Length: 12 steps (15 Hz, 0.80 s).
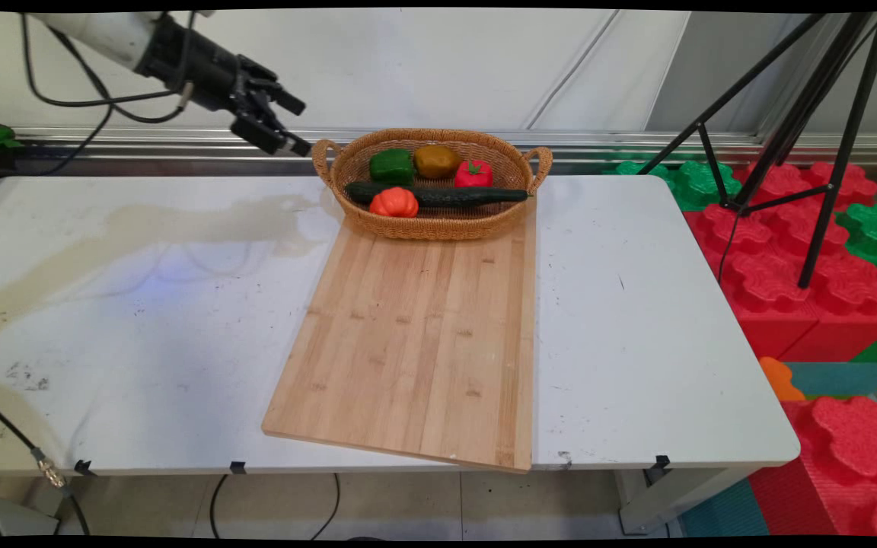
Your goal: Pick up the cucumber from the vegetable basket
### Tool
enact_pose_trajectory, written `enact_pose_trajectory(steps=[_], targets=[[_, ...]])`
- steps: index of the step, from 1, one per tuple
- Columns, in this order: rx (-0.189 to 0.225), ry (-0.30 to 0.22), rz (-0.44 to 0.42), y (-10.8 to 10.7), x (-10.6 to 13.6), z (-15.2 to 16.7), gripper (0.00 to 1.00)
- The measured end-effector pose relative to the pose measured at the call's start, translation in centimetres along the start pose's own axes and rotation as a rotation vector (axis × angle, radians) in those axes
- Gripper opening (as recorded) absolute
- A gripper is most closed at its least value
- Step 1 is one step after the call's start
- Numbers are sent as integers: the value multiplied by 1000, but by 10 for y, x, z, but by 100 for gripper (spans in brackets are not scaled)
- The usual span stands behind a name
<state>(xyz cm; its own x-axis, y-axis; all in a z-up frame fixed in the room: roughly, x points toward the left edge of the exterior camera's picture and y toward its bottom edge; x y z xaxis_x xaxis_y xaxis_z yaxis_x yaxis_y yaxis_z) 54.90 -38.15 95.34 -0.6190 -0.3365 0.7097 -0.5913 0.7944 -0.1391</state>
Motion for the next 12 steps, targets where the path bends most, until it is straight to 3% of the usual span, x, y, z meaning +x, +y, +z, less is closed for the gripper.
enact_pose_trajectory(steps=[6,12], targets=[[-12,-7,59,-7,29,51,100],[-29,-48,100,-12,49,112,100]])
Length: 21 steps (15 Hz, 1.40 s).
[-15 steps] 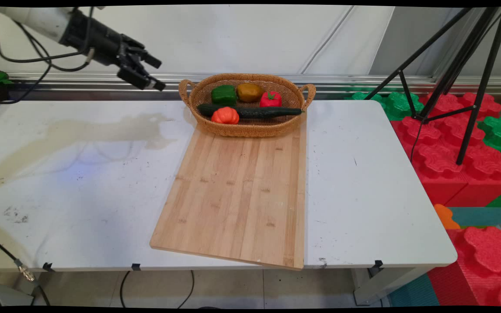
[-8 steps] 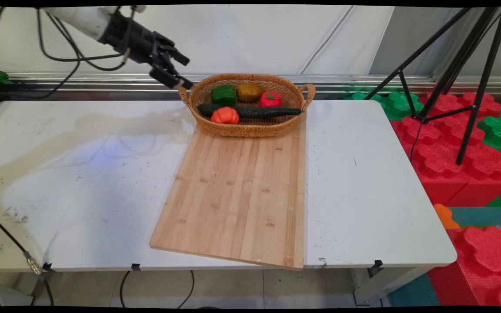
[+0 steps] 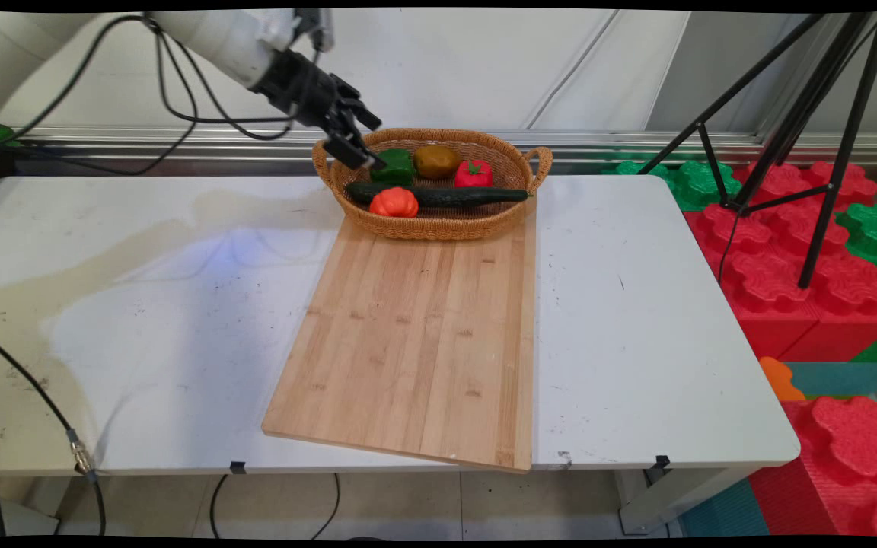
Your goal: Pick up the cucumber from the vegetable basket
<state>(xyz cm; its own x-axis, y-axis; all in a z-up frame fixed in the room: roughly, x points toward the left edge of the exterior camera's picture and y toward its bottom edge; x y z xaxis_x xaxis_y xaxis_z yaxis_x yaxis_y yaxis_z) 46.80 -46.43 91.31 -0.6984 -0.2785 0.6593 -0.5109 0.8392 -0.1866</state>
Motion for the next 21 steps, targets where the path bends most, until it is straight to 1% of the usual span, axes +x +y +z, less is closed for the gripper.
enact_pose_trajectory(steps=[8,13,17,21], targets=[[-34,-80,52,-8,20,73,100],[-56,-120,78,-12,29,112,100],[-71,-138,82,-14,36,134,100],[-77,-149,80,-16,41,149,100]])
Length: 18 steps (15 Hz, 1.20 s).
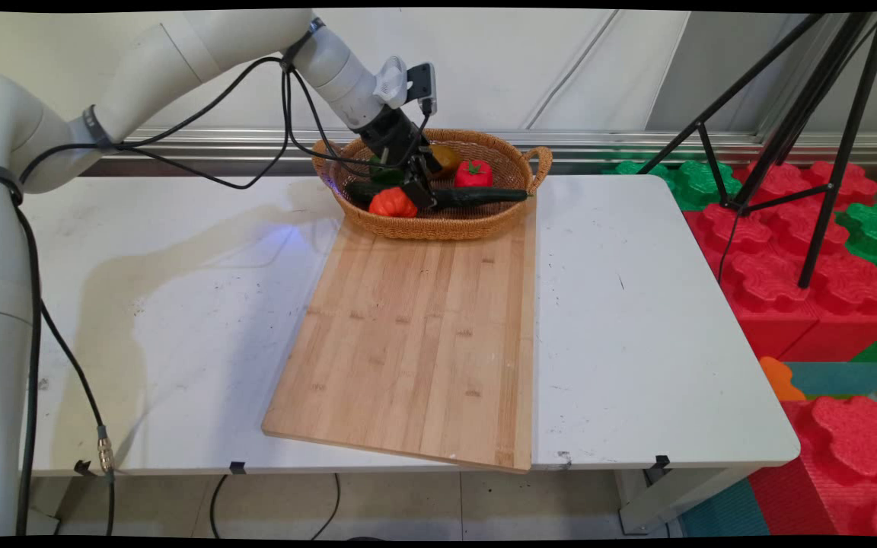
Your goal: Pick up the cucumber from the vegetable basket, then place the picked object on the cutting board
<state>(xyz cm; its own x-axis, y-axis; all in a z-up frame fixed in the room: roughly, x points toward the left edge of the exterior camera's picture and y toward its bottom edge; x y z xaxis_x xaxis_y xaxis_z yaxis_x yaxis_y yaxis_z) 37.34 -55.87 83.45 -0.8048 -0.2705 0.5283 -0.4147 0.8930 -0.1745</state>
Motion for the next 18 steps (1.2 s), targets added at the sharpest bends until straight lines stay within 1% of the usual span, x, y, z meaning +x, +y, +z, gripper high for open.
enact_pose_trajectory(steps=[6,7,14,18], targets=[[-8,-17,7,-3,6,12,100],[-8,-20,9,-4,7,14,0],[-27,-37,24,-4,9,18,0],[-29,-26,33,-5,10,12,0]])
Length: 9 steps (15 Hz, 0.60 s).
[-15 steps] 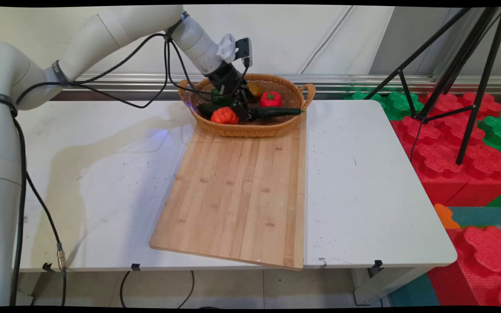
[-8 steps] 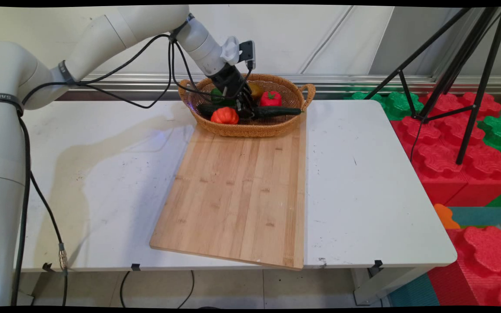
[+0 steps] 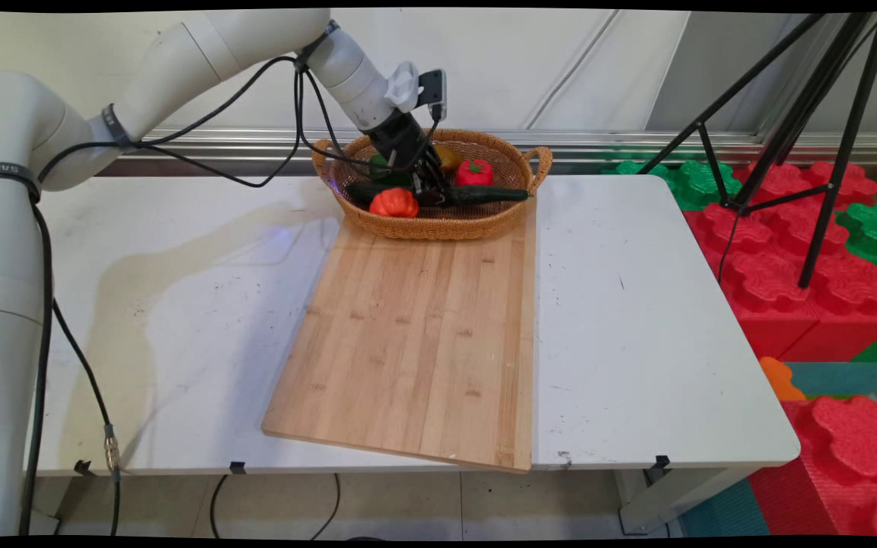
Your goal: Place the picked object on the cutting board
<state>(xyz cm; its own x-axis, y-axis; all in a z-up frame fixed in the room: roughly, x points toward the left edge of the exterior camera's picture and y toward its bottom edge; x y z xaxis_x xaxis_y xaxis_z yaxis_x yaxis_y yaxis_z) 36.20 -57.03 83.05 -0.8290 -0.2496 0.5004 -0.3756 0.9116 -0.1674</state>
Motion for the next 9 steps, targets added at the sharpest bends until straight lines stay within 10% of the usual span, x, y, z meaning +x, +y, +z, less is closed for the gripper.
enact_pose_trajectory(steps=[9], targets=[[46,87,45,4,1,-52,0]])
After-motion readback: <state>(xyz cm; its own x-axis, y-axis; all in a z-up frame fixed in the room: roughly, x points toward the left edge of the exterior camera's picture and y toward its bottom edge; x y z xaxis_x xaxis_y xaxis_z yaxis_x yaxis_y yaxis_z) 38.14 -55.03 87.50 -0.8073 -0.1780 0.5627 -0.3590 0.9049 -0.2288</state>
